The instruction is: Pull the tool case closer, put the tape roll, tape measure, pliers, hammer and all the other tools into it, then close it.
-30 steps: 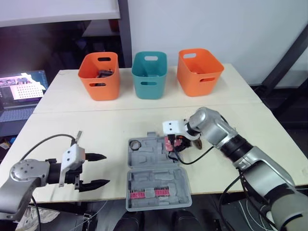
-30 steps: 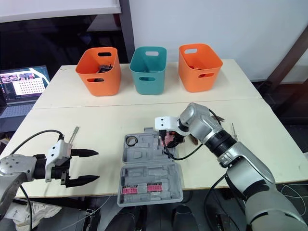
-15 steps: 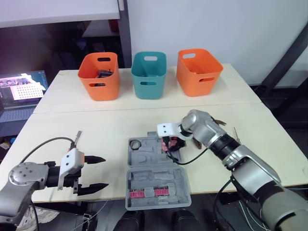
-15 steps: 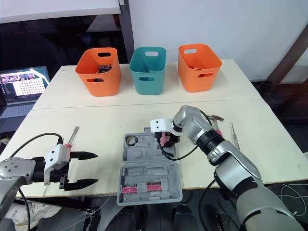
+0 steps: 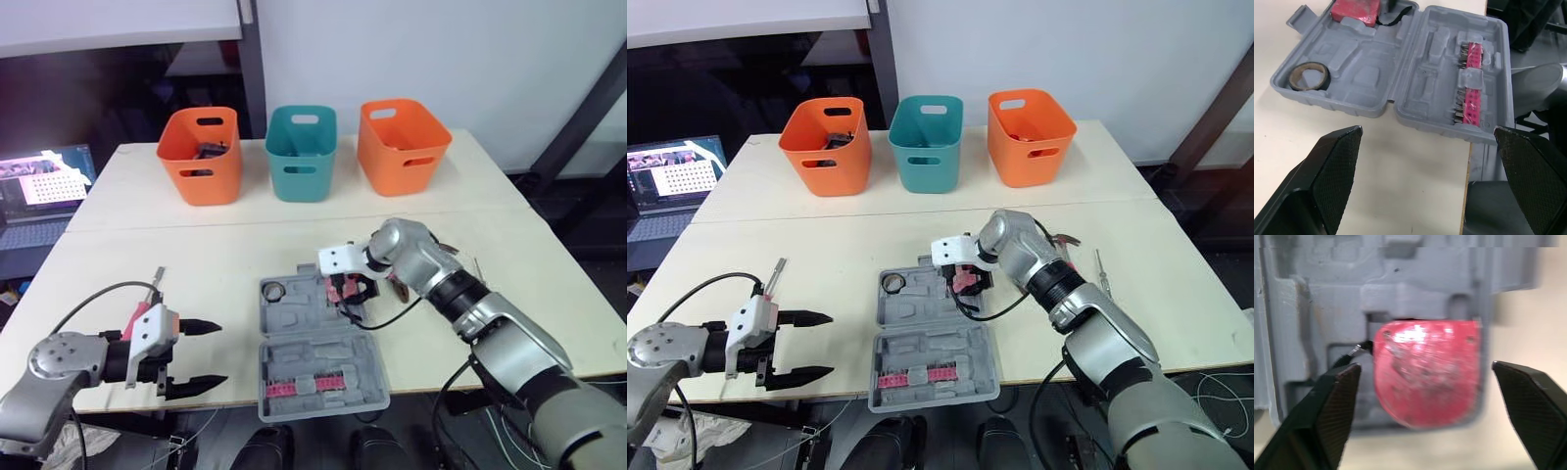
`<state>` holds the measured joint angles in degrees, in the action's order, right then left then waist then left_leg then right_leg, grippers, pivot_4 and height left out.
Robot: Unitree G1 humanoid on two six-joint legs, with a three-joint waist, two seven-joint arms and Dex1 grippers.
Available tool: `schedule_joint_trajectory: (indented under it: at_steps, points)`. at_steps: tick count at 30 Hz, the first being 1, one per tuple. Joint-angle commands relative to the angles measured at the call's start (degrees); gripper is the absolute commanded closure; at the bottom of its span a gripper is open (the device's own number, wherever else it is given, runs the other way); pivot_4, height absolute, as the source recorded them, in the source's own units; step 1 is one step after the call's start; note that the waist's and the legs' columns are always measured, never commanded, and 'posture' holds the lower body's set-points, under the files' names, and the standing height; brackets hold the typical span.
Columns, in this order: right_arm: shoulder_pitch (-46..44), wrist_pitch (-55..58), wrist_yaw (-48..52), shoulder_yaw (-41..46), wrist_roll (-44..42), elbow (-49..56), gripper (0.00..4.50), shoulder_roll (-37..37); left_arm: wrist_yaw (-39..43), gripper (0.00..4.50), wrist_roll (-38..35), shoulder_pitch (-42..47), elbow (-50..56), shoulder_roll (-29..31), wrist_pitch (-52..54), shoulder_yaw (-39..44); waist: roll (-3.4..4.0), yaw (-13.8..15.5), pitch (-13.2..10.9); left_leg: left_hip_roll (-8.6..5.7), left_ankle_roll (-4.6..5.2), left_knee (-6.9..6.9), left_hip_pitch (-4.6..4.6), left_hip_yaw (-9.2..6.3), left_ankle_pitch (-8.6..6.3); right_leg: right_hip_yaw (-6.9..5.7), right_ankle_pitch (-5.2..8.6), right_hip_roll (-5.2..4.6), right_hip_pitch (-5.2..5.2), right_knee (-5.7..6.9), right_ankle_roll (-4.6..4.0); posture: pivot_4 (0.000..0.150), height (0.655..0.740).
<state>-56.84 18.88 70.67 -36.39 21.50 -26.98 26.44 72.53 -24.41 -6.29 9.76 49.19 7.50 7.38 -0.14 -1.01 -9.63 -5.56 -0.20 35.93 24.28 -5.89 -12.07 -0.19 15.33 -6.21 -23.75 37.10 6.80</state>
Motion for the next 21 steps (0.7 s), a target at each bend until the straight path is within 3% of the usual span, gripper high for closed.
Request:
schedule_joint_trajectory:
  at_steps: [1,7,11,16,21]
  points:
    - [1.60,4.50,3.67,4.44,-2.42,11.19,0.02,3.62,0.20,0.00,-0.40,0.77,0.92,0.12,0.38,-0.39,-0.01,0.24,0.00,0.00,0.00,0.00,0.00,0.00,0.00,0.00,0.00,0.00,0.01,-0.01,0.00,0.150,0.7329]
    - [11.09,10.92,5.40,13.79,-11.80,26.85,0.02,7.71,0.39,0.00,-0.90,2.97,0.73,-0.10,1.48,-1.27,-0.03,0.28,0.01,0.00,0.01,0.01,0.02,-0.01,-0.01,0.00,0.00,-0.16,0.10,-0.04,0.00,0.150,0.7329]
    - [16.50,13.39,1.87,18.60,-16.10,29.36,0.02,7.32,0.59,0.00,-0.85,4.54,0.34,-0.49,1.91,-2.27,-0.03,0.05,0.01,0.00,0.02,0.01,0.01,0.00,-0.01,0.00,0.00,-0.20,0.22,-0.03,0.00,0.150,0.7329]
    - [18.50,9.61,-4.88,21.53,-18.22,24.94,2.30,4.75,1.16,0.00,-0.53,6.84,-0.60,-0.95,2.30,-3.47,-0.03,0.07,0.01,0.01,0.02,0.00,0.01,0.00,0.00,0.00,0.01,-0.21,0.24,-0.02,-0.01,0.150,0.7329]
    - [18.48,3.09,-8.50,21.91,-18.21,17.99,2.30,4.34,1.44,0.00,-0.44,8.53,-1.63,-0.94,2.22,-4.12,-0.03,0.22,0.02,-0.01,0.02,0.01,0.01,0.00,0.00,0.00,0.01,-0.21,0.26,-0.03,-0.01,0.150,0.7329]
